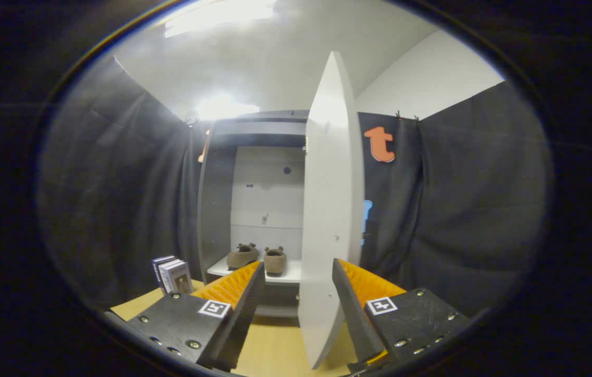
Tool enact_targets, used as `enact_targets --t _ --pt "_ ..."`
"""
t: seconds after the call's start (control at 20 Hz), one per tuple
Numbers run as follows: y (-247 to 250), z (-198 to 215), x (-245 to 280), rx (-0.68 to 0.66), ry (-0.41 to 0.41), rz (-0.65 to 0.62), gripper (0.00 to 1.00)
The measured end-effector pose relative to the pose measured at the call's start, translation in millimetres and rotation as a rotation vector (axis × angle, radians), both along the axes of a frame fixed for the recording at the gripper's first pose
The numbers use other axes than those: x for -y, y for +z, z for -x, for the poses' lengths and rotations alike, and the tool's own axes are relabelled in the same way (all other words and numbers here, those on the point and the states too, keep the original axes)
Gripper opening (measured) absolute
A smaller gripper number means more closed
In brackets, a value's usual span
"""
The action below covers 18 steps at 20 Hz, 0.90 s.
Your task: Open the shoe cabinet door, grab the shoes and put them into the shoe cabinet, then close the shoe cabinet door.
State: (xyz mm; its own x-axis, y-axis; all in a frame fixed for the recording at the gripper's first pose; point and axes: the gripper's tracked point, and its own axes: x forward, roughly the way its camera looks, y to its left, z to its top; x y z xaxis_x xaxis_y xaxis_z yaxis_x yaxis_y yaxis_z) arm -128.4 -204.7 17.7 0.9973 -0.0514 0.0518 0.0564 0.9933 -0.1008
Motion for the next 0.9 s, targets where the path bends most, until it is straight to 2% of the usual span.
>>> enact_targets --t 0.45,0.6,0.75,0.8,0.9 --pt "12.2 -14.5 99.3 0.016 -0.147 -0.006 0.79" --pt "5.1 -29.5 108.8 -0.011 -0.142 -0.021 0.8" --pt "-6.9 -39.6 101.8 -0.058 -0.1 -0.036 0.83" --pt "-10.7 -42.2 98.3 -0.072 -0.089 -0.032 0.88" --pt "-8.0 -44.1 95.9 -0.065 -0.084 -0.036 0.88"
